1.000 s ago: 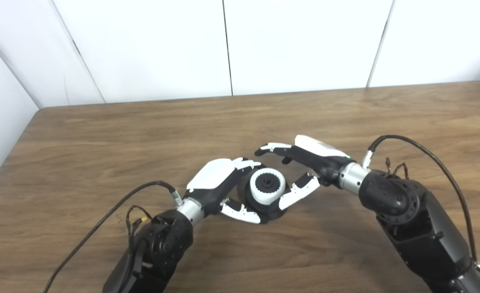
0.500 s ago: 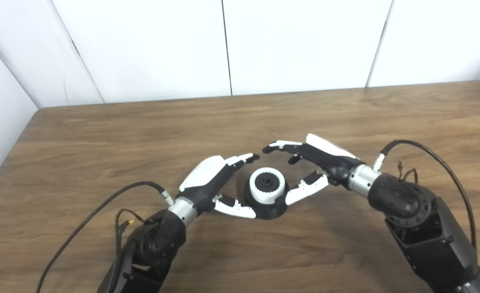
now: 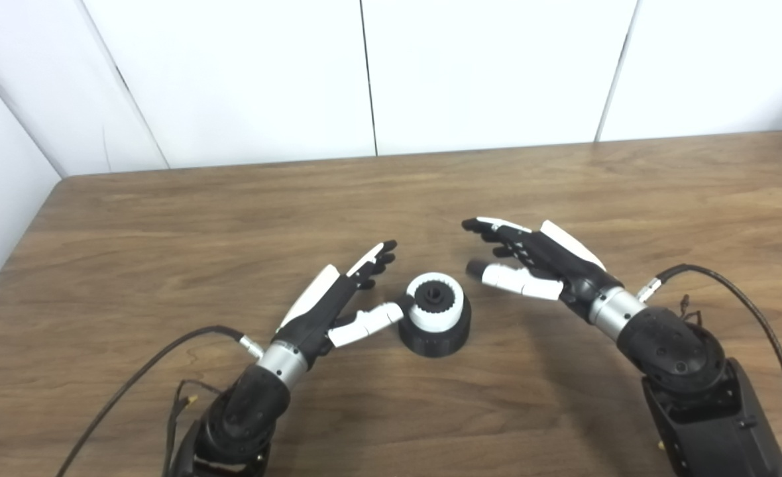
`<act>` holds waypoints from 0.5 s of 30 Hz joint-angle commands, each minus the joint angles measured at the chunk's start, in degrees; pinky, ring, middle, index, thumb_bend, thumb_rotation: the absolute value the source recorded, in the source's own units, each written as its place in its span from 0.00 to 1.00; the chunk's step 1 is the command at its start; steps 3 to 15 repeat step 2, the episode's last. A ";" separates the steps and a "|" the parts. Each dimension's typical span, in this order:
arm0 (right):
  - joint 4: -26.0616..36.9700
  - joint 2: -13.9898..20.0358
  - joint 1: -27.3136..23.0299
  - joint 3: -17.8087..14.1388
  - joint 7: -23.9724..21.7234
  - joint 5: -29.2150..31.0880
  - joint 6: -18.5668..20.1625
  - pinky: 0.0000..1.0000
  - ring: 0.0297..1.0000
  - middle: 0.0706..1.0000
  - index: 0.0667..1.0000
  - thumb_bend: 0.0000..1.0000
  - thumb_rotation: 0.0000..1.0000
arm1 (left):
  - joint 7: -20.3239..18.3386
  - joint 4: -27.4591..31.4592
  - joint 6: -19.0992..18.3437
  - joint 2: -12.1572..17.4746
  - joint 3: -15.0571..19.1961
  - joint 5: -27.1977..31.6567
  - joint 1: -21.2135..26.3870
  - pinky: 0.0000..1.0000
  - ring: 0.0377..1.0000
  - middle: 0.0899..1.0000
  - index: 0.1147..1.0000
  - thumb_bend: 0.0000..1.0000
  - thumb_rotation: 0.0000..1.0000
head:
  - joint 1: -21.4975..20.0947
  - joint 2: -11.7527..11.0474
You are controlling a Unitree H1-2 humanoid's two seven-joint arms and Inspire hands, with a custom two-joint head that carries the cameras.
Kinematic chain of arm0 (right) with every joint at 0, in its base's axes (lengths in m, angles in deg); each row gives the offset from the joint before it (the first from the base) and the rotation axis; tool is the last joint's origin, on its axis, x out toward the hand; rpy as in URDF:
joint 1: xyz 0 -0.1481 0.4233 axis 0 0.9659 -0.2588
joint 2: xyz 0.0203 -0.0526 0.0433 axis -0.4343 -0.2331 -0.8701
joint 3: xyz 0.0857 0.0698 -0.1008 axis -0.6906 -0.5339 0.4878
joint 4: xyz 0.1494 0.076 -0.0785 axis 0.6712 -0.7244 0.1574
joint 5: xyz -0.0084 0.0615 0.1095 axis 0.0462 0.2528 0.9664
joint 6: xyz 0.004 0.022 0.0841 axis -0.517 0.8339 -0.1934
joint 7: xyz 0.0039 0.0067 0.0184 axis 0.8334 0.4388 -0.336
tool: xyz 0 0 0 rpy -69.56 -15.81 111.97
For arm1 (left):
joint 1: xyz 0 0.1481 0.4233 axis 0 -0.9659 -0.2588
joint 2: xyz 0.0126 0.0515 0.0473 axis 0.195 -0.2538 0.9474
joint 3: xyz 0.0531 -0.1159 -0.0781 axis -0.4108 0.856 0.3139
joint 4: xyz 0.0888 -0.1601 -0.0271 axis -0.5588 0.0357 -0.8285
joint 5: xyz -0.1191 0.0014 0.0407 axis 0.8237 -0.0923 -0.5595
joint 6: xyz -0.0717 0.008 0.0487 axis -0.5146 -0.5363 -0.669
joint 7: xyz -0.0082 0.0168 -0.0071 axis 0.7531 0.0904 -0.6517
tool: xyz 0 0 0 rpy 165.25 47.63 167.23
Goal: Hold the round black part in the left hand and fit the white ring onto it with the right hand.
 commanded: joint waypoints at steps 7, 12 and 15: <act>2.68 -1.60 -0.65 -1.11 3.19 1.33 0.78 0.91 0.94 0.94 0.89 0.54 0.90 | 2.35 1.25 -0.77 -0.73 1.91 1.73 0.00 0.99 1.00 0.99 1.00 0.76 0.99 | -0.22 0.00; 2.68 -1.60 -0.65 -1.11 3.19 1.33 0.78 0.91 0.94 0.94 0.89 0.54 0.90 | 2.35 1.25 -0.77 -0.73 1.91 1.73 0.00 0.99 1.00 0.99 1.00 0.76 0.99 | -0.22 0.00; 2.68 -1.60 -0.65 -1.11 3.19 1.33 0.78 0.91 0.94 0.94 0.89 0.54 0.90 | 2.35 1.25 -0.77 -0.73 1.91 1.73 0.00 0.99 1.00 0.99 1.00 0.76 0.99 | -0.22 0.00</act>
